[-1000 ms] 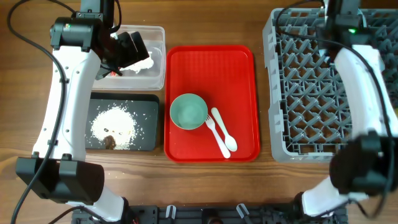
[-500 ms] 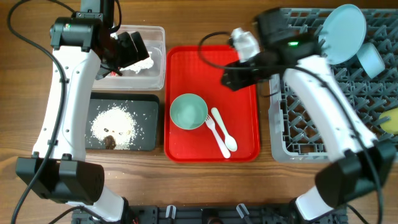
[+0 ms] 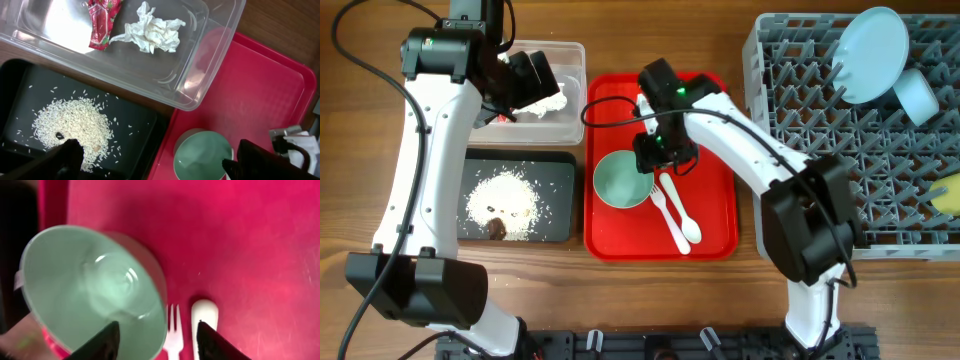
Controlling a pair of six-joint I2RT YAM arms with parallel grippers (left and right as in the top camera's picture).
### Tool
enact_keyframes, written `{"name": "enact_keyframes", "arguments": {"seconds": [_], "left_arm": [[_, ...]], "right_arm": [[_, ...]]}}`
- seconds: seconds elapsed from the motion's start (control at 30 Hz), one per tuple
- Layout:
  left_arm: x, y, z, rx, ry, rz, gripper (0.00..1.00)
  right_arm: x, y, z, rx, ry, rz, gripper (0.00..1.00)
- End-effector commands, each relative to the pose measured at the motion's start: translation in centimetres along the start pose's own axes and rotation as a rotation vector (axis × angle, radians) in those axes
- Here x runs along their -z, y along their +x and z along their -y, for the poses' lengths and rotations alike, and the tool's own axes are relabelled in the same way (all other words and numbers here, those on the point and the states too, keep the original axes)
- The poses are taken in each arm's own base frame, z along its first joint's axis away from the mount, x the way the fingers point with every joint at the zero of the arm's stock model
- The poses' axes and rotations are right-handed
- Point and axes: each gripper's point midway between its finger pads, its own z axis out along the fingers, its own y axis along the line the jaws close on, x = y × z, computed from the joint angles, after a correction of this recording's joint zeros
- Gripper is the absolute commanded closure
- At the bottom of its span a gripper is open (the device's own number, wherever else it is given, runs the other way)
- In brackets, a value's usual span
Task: Sort waste into correct bins and load items into the dishwasher rack
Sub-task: 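Reach the right gripper to the green bowl and grasp its rim, then carry the green bowl into the dish rack and open the right gripper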
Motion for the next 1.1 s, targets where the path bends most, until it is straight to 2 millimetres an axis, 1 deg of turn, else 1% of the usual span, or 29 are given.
{"name": "enact_keyframes", "arguments": {"seconds": [0.0,0.03,0.07,0.33,0.4,0.5,0.6,0.67,0.73,0.77,0.8,0.87,0.97,1.0,1.03,1.07], "left_arm": [[0.2,-0.2,-0.3,0.017,-0.015,0.011,0.00],[0.2,-0.2,-0.3,0.017,-0.014,0.011,0.00],[0.2,-0.2,-0.3,0.017,-0.014,0.011,0.00],[0.2,-0.2,-0.3,0.017,-0.014,0.011,0.00],[0.2,-0.2,-0.3,0.017,-0.014,0.011,0.00],[0.2,-0.2,-0.3,0.017,-0.014,0.011,0.00],[0.2,-0.2,-0.3,0.017,-0.014,0.011,0.00],[0.2,-0.2,-0.3,0.017,-0.014,0.011,0.00],[0.2,-0.2,-0.3,0.017,-0.014,0.011,0.00],[0.2,-0.2,-0.3,0.017,-0.014,0.011,0.00],[0.2,-0.2,-0.3,0.017,-0.014,0.011,0.00],[0.2,-0.2,-0.3,0.017,-0.014,0.011,0.00],[0.2,-0.2,-0.3,0.017,-0.014,0.011,0.00],[0.2,-0.2,-0.3,0.017,-0.014,0.011,0.00],[0.2,-0.2,-0.3,0.017,-0.014,0.011,0.00],[0.2,-0.2,-0.3,0.017,-0.014,0.011,0.00]], "right_arm": [[-1.3,-0.4,1.6,-0.087,0.094,0.013,0.61],[-1.4,-0.5,1.6,-0.087,0.093,0.016,0.67],[-1.5,-0.6,1.6,-0.086,0.093,0.019,0.70],[-3.4,0.1,2.0,-0.095,0.095,-0.030,0.71],[-3.4,-0.1,2.1,-0.093,0.097,-0.022,0.80],[-3.4,-0.7,1.9,-0.093,0.089,-0.001,0.95],[-3.2,-1.2,1.9,-0.086,0.088,0.021,0.96],[-2.0,-2.0,2.2,-0.092,0.090,0.051,0.96],[1.3,-3.5,3.5,-0.118,0.114,0.132,0.96],[3.4,-4.4,4.3,-0.130,0.128,0.188,0.96],[6.4,-5.5,5.4,-0.137,0.147,0.266,0.96],[11.7,-6.8,7.8,-0.162,0.210,0.414,0.96],[20.6,-7.7,12.4,-0.162,0.385,0.648,0.96],[22.6,-7.7,13.4,-0.151,0.437,0.695,0.96],[25.2,-7.6,14.9,-0.134,0.516,0.748,0.96],[27.3,-7.3,16.2,-0.118,0.593,0.781,0.96]]}}
